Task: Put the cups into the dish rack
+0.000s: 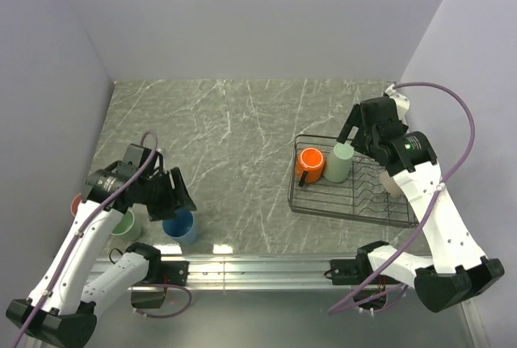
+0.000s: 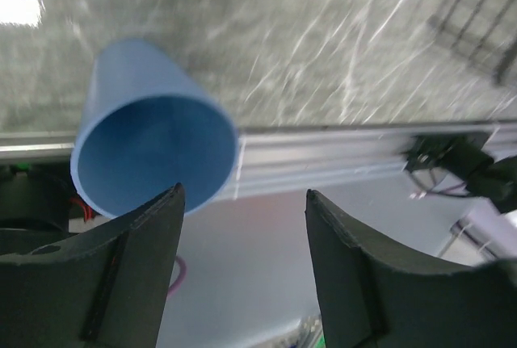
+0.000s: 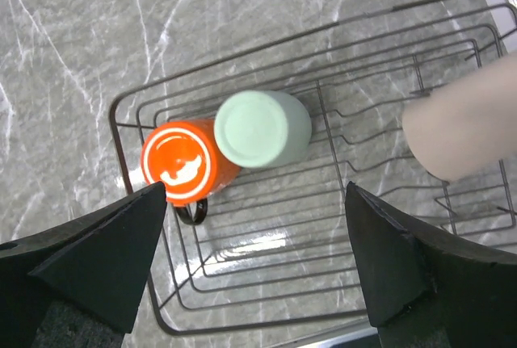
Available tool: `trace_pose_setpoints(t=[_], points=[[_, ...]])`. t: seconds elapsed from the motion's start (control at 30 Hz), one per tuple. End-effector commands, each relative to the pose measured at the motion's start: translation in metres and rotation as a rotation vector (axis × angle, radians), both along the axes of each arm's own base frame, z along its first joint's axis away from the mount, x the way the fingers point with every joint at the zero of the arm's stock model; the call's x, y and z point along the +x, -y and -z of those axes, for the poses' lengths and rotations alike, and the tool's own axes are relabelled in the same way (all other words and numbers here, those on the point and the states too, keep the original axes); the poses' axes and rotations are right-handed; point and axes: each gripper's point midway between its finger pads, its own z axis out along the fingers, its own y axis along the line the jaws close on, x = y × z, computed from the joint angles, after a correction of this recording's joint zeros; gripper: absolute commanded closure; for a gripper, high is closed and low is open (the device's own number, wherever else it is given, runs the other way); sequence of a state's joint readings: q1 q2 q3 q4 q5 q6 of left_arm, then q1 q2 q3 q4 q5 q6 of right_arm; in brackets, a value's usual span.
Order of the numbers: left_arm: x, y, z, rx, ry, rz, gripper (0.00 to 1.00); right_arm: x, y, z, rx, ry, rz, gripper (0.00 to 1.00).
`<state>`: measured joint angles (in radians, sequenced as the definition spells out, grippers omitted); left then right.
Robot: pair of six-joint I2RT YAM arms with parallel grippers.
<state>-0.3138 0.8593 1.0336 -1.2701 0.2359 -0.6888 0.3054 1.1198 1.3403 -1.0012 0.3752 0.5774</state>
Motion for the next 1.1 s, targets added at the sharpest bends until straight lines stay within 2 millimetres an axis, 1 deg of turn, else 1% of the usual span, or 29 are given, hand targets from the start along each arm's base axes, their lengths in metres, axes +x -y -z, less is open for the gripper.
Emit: trace_pose_setpoints(t=[0.0, 0.07, 0.1, 0.17, 0.5, 0.6, 0.67, 0.8, 0.97, 1.0, 1.07], points=[[-0.026, 0.003, 0.019, -0.023, -0.096, 0.042, 0.34, -0.014, 0.004, 0.007, -0.012, -0.022, 0.003, 0.02], [-0.027, 0.003, 0.025, -0.02, -0.095, 0.042, 0.35, -0.019, 0.004, 0.015, -0.009, -0.038, -0.001, 0.02], [-0.029, 0.002, 0.029, -0.017, -0.103, 0.045, 0.35, -0.021, 0.004, 0.015, -0.002, -0.028, -0.002, 0.02], [-0.027, 0.001, 0.032, -0.008, -0.107, 0.041, 0.35, -0.025, 0.006, 0.02, -0.003, -0.039, 0.002, 0.02], [-0.008, 0.009, 0.046, 0.014, -0.108, 0.054, 0.36, -0.039, 0.014, 0.024, -0.029, -0.047, 0.003, 0.01], [-0.006, 0.01, 0.051, 0.033, -0.117, 0.053, 0.37, -0.042, 0.014, 0.027, -0.029, -0.051, 0.002, 0.01], [-0.004, 0.011, 0.056, 0.05, -0.122, 0.06, 0.39, -0.043, 0.015, 0.028, -0.029, -0.054, 0.003, 0.01], [-0.005, 0.012, 0.064, 0.093, -0.134, 0.057, 0.47, -0.045, 0.016, 0.029, -0.029, -0.055, 0.005, 0.01], [-0.011, 0.017, 0.071, 0.117, -0.15, 0.071, 0.55, -0.046, 0.016, 0.032, -0.031, -0.058, 0.009, 0.0], [-0.011, 0.018, 0.072, 0.114, -0.149, 0.073, 0.6, -0.046, 0.016, 0.032, -0.029, -0.059, 0.007, 0.0], [-0.014, 0.02, 0.075, 0.118, -0.151, 0.081, 0.65, -0.046, 0.015, 0.034, -0.027, -0.062, 0.007, 0.0]])
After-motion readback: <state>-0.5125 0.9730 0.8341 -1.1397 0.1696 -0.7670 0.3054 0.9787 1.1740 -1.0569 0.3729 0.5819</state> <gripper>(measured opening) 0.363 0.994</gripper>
